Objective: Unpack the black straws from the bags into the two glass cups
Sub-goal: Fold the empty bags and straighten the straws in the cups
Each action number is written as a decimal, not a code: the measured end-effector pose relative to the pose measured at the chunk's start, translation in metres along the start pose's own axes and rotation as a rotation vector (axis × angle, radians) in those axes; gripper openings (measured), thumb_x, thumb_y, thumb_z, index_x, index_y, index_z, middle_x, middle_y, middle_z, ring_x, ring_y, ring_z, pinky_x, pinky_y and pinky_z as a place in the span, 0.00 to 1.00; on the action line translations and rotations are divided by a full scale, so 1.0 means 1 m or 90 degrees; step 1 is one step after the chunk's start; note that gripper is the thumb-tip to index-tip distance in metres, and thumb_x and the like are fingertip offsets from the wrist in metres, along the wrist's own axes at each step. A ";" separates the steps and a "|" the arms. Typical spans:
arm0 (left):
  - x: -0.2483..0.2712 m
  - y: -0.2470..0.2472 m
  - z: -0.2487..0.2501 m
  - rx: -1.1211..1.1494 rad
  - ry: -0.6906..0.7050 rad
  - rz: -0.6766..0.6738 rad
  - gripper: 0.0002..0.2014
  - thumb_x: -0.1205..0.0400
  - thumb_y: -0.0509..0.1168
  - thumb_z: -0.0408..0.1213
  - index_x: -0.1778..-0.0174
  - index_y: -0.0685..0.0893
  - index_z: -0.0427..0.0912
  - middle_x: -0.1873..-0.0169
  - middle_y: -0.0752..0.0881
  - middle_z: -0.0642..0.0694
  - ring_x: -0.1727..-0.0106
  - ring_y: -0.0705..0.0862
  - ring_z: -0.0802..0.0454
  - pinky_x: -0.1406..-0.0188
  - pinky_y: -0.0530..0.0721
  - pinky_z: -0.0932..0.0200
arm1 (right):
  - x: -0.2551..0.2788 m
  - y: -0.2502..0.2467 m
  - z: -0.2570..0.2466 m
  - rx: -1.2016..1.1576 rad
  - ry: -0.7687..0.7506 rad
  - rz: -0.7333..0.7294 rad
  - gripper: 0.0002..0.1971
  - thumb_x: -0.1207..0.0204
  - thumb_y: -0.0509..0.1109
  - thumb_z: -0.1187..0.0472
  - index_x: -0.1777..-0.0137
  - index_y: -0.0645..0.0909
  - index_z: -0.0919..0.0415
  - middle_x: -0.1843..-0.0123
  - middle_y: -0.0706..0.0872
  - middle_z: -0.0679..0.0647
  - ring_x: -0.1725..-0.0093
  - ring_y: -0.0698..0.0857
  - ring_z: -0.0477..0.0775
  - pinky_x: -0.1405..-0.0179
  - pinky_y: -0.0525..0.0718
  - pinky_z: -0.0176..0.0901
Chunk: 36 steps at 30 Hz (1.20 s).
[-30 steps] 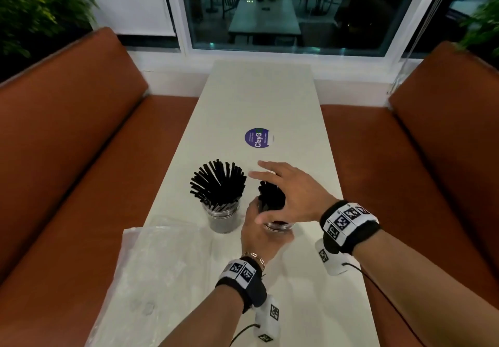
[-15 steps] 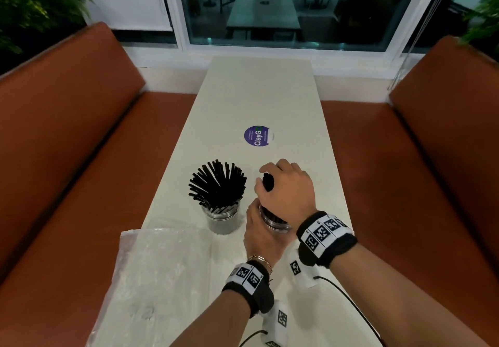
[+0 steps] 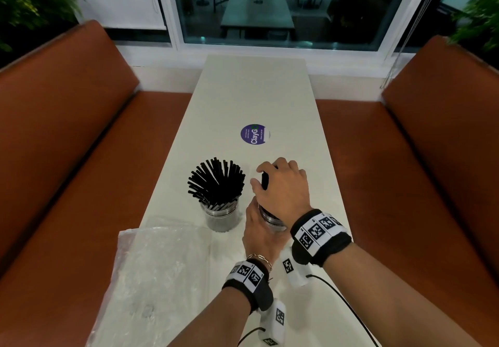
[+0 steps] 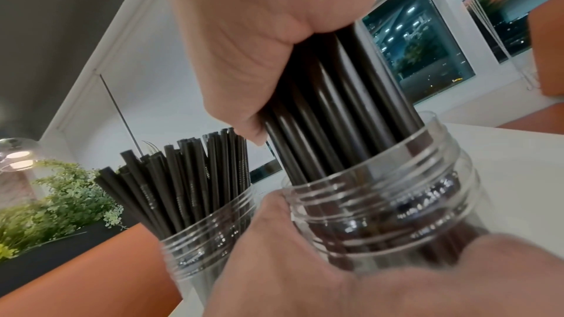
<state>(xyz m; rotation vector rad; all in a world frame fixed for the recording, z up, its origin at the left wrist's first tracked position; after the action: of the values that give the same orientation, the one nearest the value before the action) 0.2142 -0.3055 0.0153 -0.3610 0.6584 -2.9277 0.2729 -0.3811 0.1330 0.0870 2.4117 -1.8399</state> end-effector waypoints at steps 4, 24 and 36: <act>0.002 0.000 0.002 0.008 0.004 -0.006 0.58 0.46 0.74 0.70 0.18 0.63 0.58 0.27 0.81 0.55 0.31 0.87 0.50 0.35 0.90 0.38 | 0.001 -0.002 -0.001 0.002 0.008 -0.006 0.22 0.19 0.67 0.39 0.29 0.85 0.44 0.34 0.87 0.53 0.33 0.82 0.62 0.35 0.80 0.59; 0.047 -0.091 -0.094 0.057 -0.097 0.044 0.40 0.34 0.86 0.28 0.31 0.74 0.52 0.43 0.87 0.45 0.48 0.88 0.52 0.53 0.85 0.63 | 0.024 -0.129 0.052 -0.177 0.075 0.196 0.20 0.17 0.71 0.47 0.28 0.85 0.52 0.32 0.91 0.52 0.32 0.87 0.61 0.32 0.82 0.54; -0.044 -0.140 -0.045 0.094 0.038 0.039 0.74 0.50 0.88 0.59 0.09 0.53 0.52 0.19 0.75 0.53 0.24 0.80 0.53 0.24 0.80 0.51 | 0.089 -0.020 -0.093 -0.320 -0.037 -0.139 0.60 0.27 0.82 0.38 0.06 0.46 0.53 0.06 0.54 0.51 0.07 0.56 0.50 0.10 0.61 0.43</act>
<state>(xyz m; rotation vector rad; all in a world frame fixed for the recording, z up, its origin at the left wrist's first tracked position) 0.2359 -0.1540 0.0284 -0.2337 0.4481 -2.9156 0.1780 -0.2983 0.1656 -0.2752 2.8467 -1.2207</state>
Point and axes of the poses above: each hand's wrist, its own x-axis away from the middle knuckle, its own y-axis out of the palm, z = x × y, the point moved 9 cm from there along -x, towards the middle knuckle
